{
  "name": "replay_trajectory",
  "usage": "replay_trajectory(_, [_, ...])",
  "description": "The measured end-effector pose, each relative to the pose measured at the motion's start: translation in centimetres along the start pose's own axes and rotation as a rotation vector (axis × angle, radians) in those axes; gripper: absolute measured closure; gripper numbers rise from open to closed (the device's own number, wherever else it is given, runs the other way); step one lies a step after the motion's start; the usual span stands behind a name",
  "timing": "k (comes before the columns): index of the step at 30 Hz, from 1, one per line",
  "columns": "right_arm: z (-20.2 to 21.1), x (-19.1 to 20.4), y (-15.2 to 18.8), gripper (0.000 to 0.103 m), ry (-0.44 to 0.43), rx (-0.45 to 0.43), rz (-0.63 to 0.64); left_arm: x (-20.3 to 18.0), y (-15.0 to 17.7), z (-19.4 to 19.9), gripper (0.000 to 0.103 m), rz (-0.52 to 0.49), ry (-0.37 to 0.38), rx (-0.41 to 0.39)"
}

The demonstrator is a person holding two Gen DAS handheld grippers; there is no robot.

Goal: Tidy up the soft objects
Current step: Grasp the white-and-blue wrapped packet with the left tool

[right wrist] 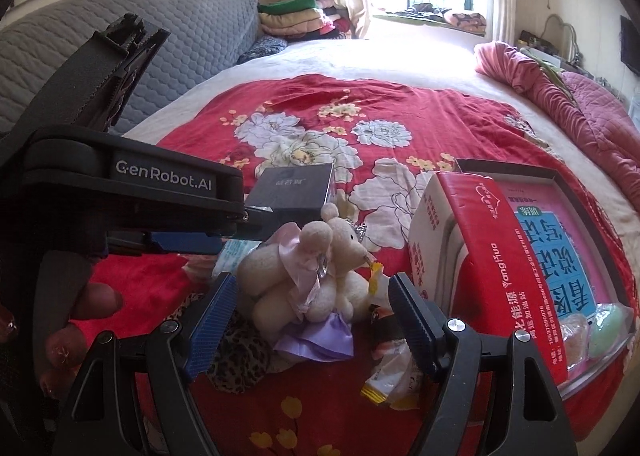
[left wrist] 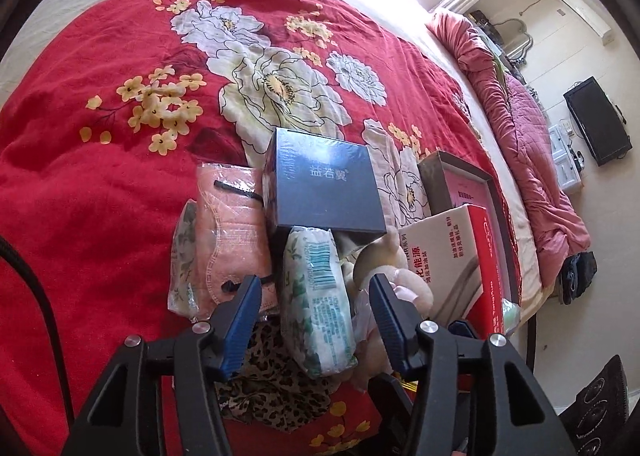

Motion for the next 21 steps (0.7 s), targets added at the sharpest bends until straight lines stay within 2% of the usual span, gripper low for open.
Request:
replay_trajectory(8, [-1.9, 0.3, -0.5, 0.024, -0.003, -0.001, -0.027, 0.6, -0.5, -0.1, 0.048, 0.007, -0.001, 0.000])
replay_trajectory(11, [-2.3, 0.0, -0.5, 0.024, -0.038, 0.005, -0.037, 0.7, -0.5, -0.2, 0.049, -0.007, -0.020, 0.002])
replay_trajectory(14, [-2.7, -0.6, -0.3, 0.024, -0.050, 0.020, -0.067, 0.7, -0.4, -0.4, 0.050, -0.006, 0.001, 0.025])
replay_trajectory(16, [-2.9, -1.0, -0.1, 0.032, -0.049, 0.030, -0.068, 0.5, -0.3, -0.5, 0.050, -0.017, 0.002, 0.037])
replay_trajectory(18, [-3.2, -1.3, 0.2, 0.046, -0.064, 0.045, -0.077, 0.1, -0.2, -0.6, 0.052, -0.035, 0.003, 0.044])
replay_trajectory(21, [-3.5, -1.4, 0.4, 0.052, -0.072, 0.056, -0.077, -0.4, -0.3, -0.9, 0.057, -0.043, 0.009, 0.056])
Point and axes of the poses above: each gripper's, at about its wrist camera, not at the fingertips, and z roughly against the way its jaws point, x to its left, y to its underside, the point moved 2 cm from there along -z, roughly the way its jaws point, and after that the axes turned 1 degree about -y, right-handed, at the moved point
